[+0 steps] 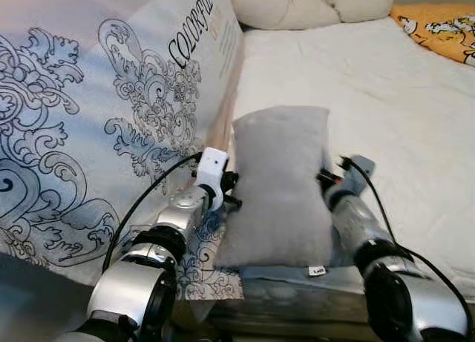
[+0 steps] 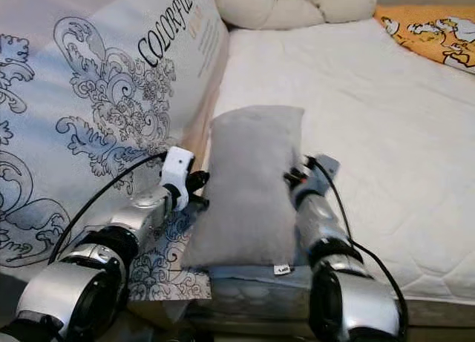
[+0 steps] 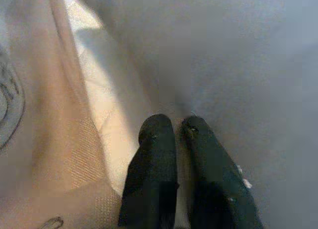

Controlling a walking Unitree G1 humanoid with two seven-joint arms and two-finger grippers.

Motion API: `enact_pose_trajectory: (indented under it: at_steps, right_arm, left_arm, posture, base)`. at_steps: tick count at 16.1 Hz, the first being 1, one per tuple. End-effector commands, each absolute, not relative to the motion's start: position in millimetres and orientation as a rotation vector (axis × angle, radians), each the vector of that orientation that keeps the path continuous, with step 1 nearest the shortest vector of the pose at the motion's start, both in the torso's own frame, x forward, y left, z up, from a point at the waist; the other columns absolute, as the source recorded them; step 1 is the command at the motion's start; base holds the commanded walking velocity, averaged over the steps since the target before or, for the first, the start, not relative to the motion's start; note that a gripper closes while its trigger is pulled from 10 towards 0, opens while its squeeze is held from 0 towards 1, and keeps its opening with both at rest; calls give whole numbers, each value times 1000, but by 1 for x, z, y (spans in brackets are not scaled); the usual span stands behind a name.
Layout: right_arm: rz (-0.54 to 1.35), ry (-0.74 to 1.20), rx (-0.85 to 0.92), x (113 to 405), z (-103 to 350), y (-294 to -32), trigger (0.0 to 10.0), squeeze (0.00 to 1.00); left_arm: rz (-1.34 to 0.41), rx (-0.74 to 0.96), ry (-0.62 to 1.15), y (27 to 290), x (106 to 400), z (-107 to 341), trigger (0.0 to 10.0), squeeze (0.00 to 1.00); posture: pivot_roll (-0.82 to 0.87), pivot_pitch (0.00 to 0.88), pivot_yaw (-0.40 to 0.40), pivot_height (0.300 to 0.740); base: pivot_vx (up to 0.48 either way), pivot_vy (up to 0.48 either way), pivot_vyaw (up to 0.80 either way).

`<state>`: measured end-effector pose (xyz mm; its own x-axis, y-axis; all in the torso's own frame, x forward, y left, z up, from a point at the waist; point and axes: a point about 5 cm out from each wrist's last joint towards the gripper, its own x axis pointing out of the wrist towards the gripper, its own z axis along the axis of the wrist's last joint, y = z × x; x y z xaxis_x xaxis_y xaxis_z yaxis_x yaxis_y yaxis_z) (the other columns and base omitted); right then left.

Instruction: Clean up the room

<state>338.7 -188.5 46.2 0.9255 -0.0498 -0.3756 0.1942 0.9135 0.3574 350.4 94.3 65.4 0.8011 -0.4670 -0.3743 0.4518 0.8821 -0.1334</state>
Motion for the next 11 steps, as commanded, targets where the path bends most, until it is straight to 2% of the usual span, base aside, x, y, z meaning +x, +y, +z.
enact_pose_trajectory:
  at_steps: [1, 2, 4, 5, 8, 11]
  right_arm:
    - [-96, 349, 415, 335, 44, -190, 10000, 1000]
    - [-85, 336, 435, 335, 45, -192, 10000, 1000]
    - [-81, 303, 482, 331, 45, -208, 10000, 1000]
    - [-74, 285, 514, 329, 46, -213, 10000, 1000]
    - [10, 255, 544, 326, 50, -224, 10000, 1000]
    - [71, 203, 678, 326, 56, -228, 10000, 1000]
  left_arm:
    - [-485, -133, 418, 99, 349, 63, 10000, 1000]
    - [-485, -165, 418, 99, 349, 63, 10000, 1000]
    - [-455, -515, 387, 103, 349, 65, 10000, 1000]
    - [-447, -608, 374, 105, 348, 65, 10000, 1000]
    - [-527, -708, 395, 99, 341, 60, 10000, 1000]
    - [-556, -746, 437, 91, 336, 55, 10000, 1000]
  posture:
    - [-59, 0, 146, 740]
    - [-60, 0, 146, 740]
    - [-81, 0, 150, 740]
    - [-87, 0, 148, 740]
    - [-95, 0, 146, 740]
    - [-101, 0, 147, 740]
  base:
    - [0, 0, 0]
    - [0, 0, 0]
    - [0, 0, 0]
    - [0, 0, 0]
    - [0, 0, 0]
    - [0, 0, 0]
